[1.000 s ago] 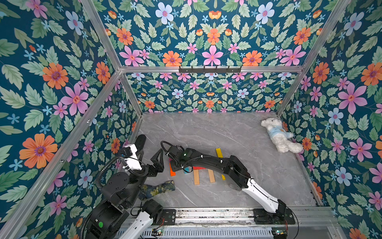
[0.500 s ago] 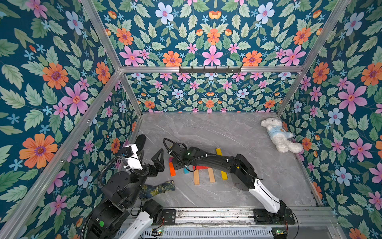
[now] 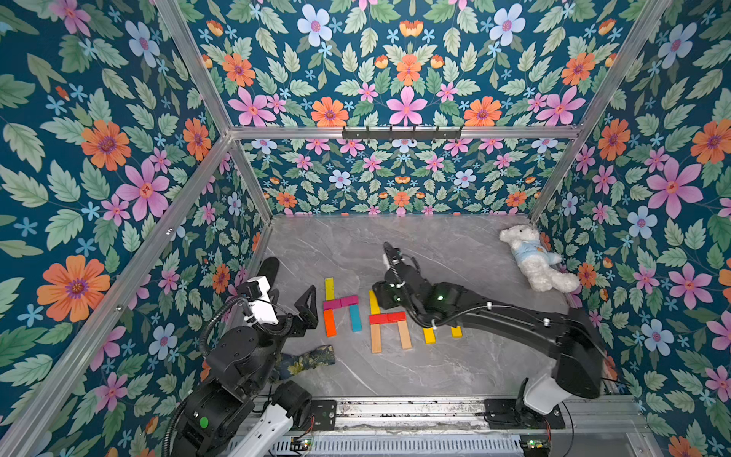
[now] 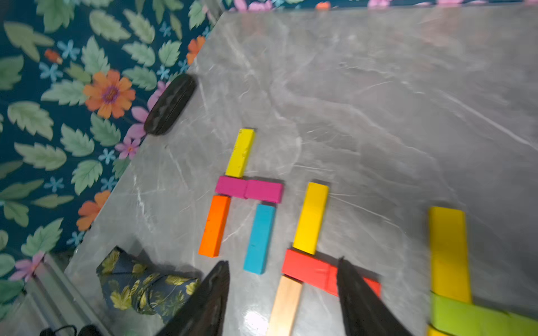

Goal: Assemble the letter h with building blocks
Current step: Reset both arms

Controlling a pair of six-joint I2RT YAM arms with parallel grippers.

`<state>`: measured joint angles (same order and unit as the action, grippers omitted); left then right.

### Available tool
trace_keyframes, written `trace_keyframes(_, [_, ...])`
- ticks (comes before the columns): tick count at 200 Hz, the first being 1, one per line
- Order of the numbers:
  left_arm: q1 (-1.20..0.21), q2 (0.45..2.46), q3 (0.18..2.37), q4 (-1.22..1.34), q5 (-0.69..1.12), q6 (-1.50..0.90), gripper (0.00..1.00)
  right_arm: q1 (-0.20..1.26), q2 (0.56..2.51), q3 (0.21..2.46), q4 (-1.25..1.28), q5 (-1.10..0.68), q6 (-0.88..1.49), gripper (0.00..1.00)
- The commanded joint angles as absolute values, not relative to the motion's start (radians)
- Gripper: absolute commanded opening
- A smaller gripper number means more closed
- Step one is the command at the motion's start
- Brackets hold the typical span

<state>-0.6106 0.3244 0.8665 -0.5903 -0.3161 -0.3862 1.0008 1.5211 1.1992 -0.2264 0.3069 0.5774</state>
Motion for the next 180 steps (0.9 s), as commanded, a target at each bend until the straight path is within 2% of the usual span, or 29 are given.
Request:
trace_keyframes(1, [-0.610, 0.312, 0.813, -0.521, -0.359, -0.368, 0.99, 0.987, 1.386, 1.071, -0.154, 0.401, 0.614, 0.82])
trace_keyframes(11, [-0.611, 0.309, 0.777, -0.493, -0.366, -0.360, 0.99, 0.980, 1.321, 1.019, -0.188, 0.454, 0.626, 0.92])
trace_keyframes(34, [-0.611, 0.322, 0.714, -0.443, -0.383, -0.338, 0.99, 0.962, 1.175, 0.900, -0.250, 0.562, 0.637, 0.99])
trace_keyframes(56, [-0.609, 0.381, 0.684, -0.405, -0.429, -0.351, 0.99, 0.911, 1.016, 0.752, -0.249, 0.588, 0.689, 0.99])
trace_keyframes(77, [-0.609, 0.458, 0.709, -0.376, -0.513, -0.418, 0.99, 0.796, 0.897, 0.667, -0.265, 0.452, 0.751, 0.99])
trace_keyframes(89, [-0.609, 0.472, 0.691, -0.310, -0.537, -0.435, 0.99, 0.767, 0.853, 0.642, -0.262, 0.437, 0.744, 0.99])
trace_keyframes(133, [-0.609, 0.504, 0.417, 0.178, -0.831, -0.326, 0.99, 0.760, 0.757, 0.601, -0.267, 0.507, 0.692, 0.99])
trace_keyframes(152, [-0.603, 0.570, 0.295, 0.496, -0.977, -0.204, 0.99, 0.760, 0.723, 0.587, -0.264, 0.504, 0.659, 0.99])
trace_keyframes(167, [-0.567, 0.659, 0.221, 0.777, -1.006, -0.039, 0.99, 0.759, 0.690, 0.574, -0.267, 0.505, 0.633, 0.99])
trace_keyframes(180, [-0.456, 0.744, 0.209, 0.851, -0.968, -0.043, 0.99, 0.759, 0.663, 0.560, -0.274, 0.518, 0.624, 0.99])
